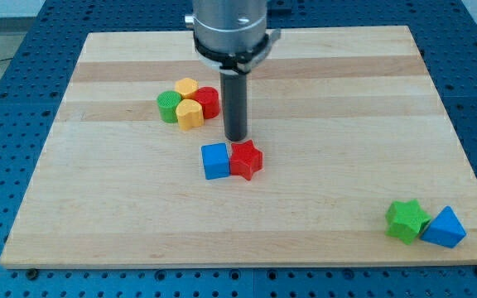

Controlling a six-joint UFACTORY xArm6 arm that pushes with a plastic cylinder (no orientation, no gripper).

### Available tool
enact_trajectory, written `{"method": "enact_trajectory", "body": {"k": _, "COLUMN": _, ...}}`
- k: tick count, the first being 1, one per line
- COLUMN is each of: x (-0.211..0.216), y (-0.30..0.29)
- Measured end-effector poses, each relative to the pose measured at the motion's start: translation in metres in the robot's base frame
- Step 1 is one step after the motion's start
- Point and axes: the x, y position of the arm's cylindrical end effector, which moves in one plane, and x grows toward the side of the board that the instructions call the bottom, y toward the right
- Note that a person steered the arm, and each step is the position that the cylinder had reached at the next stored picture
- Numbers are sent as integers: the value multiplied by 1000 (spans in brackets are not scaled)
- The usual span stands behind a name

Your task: Separate the red star from the blue cube

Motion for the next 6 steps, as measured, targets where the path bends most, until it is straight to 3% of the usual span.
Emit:
{"method": "enact_trajectory", "body": {"k": 4, "x": 55, "y": 31}}
{"method": "enact_trajectory", "body": {"k": 5, "x": 48, "y": 33}}
{"method": "enact_trajectory", "body": {"k": 6, "x": 13, "y": 15}}
